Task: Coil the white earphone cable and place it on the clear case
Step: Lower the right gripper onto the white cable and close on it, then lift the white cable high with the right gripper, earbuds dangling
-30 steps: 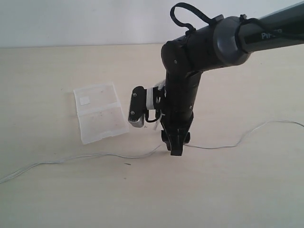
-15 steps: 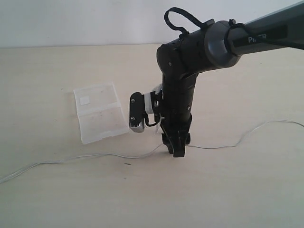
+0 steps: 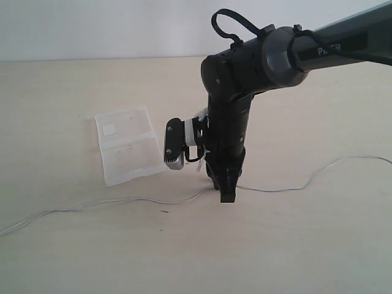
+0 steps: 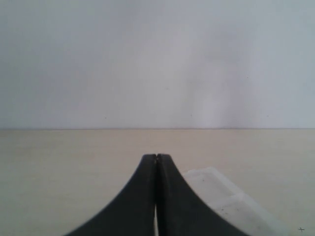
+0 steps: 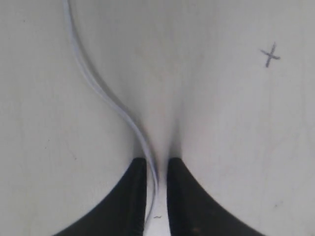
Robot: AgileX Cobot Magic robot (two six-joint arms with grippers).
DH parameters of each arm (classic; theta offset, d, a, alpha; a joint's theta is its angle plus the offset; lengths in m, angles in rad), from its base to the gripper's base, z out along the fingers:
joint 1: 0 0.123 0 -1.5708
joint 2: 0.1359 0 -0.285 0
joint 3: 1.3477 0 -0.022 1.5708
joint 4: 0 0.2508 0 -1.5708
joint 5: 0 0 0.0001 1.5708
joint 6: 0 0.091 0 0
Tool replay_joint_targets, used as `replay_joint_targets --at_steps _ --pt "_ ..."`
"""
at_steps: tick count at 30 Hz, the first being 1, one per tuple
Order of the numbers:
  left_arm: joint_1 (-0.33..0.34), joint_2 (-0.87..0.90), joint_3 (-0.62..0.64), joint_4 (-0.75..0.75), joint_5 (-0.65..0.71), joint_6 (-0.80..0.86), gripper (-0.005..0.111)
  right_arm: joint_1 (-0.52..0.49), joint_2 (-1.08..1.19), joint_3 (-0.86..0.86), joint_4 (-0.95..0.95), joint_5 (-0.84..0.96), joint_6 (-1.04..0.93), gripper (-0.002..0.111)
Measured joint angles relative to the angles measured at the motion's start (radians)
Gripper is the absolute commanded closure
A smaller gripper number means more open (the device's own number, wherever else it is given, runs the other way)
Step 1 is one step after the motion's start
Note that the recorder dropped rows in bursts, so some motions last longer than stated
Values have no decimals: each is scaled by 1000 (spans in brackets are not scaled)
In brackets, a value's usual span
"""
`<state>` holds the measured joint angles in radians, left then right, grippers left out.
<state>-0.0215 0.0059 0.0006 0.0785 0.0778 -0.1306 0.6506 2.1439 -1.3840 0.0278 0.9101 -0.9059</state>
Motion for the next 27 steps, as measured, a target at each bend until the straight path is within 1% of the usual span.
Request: replay_joint_targets --at_steps 2,14,19,27 --pt "0 0 0 0 0 0 107 0 0 0 0 0 -1 108" --pt "0 0 0 0 0 0 107 0 -14 4 0 -2 26 108" --pt "0 0 0 0 0 0 107 0 -105 3 0 5 68 108" --pt "0 0 0 0 0 0 107 0 -271 -61 0 92 141 108"
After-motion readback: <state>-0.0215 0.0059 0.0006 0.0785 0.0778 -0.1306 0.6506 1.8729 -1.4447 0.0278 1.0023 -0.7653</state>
